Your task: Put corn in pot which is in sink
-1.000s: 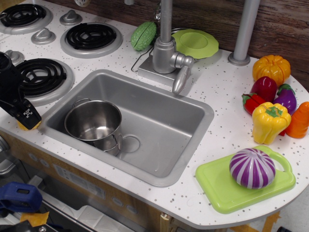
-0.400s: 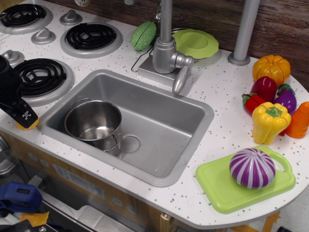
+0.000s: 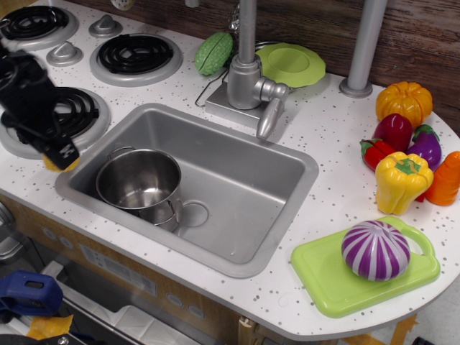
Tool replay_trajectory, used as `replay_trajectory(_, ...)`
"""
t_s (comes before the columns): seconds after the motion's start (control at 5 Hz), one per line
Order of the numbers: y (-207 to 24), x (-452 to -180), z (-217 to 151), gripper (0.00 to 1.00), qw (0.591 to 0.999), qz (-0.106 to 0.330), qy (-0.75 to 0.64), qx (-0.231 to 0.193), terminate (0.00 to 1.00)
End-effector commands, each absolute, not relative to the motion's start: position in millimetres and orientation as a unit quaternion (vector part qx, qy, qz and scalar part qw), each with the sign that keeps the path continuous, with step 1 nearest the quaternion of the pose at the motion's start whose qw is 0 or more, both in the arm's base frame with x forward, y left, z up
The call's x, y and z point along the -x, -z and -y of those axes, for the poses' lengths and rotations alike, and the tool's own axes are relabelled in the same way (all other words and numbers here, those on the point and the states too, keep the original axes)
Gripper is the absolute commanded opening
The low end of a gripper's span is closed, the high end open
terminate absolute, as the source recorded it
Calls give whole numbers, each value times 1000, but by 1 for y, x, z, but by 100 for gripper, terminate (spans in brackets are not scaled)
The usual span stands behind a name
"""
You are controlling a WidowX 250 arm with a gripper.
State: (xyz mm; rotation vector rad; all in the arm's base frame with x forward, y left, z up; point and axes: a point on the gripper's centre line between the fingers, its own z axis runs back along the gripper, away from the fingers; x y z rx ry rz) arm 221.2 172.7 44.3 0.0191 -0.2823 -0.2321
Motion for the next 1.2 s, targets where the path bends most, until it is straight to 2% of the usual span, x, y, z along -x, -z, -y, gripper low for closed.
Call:
replay_trajectory(0.0, -63, -252, -148, 0, 979, 143, 146, -17, 0)
replay_trajectory(0.2, -59, -264, -132, 0, 980, 142, 137, -7, 0)
replay_trajectory(0.4, -45, -265, -125, 100, 977, 159, 141, -11, 0)
replay_trajectory(0.6, -41, -267, -131, 100, 974, 169, 152, 16, 0)
replay_trajectory(0.8, -41, -267, -131, 100, 974, 169, 152, 16, 0)
replay_trajectory(1.0, -41, -267, -131, 100, 974, 169, 152, 16, 100)
